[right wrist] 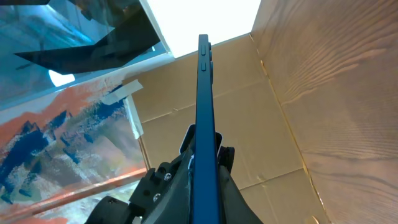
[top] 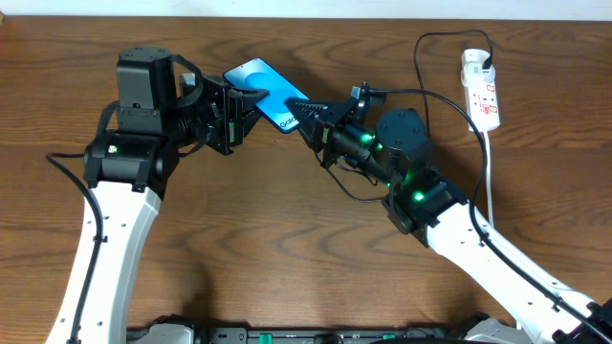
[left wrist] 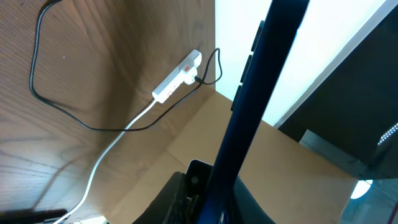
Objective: Plug charger to phone and switch on socket
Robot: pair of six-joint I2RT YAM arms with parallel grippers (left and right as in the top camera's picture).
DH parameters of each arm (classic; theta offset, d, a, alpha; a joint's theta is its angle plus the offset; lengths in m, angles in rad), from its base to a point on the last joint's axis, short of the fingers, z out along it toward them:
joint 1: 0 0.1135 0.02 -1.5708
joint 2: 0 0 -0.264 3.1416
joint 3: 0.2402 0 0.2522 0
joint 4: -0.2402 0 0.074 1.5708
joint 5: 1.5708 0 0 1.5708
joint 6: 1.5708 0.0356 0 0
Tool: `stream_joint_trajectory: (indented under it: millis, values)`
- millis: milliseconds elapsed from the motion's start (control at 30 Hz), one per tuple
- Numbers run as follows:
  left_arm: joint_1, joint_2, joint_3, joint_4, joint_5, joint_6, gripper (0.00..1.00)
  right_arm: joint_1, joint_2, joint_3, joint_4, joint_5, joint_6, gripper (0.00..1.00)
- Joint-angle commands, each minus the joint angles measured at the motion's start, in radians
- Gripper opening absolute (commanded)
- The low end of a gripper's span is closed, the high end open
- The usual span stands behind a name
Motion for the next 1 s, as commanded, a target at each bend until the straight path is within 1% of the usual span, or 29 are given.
stream_joint_trajectory:
  millis: [0, 67, 267, 400, 633, 833, 967]
  values:
    - [0.004, 0.005, 0.008, -0.003, 0.014, -0.037, 0.08, 0.027, -0.006, 0.012, 0.010, -0.006, -0.054, 0.01]
    - [0.004, 0.005, 0.008, 0.004, 0.013, -0.040, 0.08, 0.027, -0.006, 0.012, 0.010, -0.006, -0.043, 0.01]
    - [0.004, 0.005, 0.008, 0.085, 0.013, -0.070, 0.08, 0.027, -0.006, 0.012, 0.010, 0.002, 0.029, 0.01]
    - [0.004, 0.005, 0.008, 0.123, 0.013, -0.082, 0.08, 0.028, -0.006, 0.012, 0.010, 0.007, 0.047, 0.01]
    - [0.004, 0.005, 0.008, 0.129, 0.010, -0.100, 0.07, 0.029, -0.006, 0.012, 0.023, 0.009, 0.070, 0.01]
    - [0.004, 0.005, 0.008, 0.137, 0.010, -0.100, 0.08, 0.048, -0.006, 0.012, 0.091, 0.009, 0.094, 0.01]
    - [0.004, 0.005, 0.008, 0.154, 0.010, -0.099, 0.08, 0.065, -0.006, 0.012, 0.100, 0.009, 0.104, 0.01]
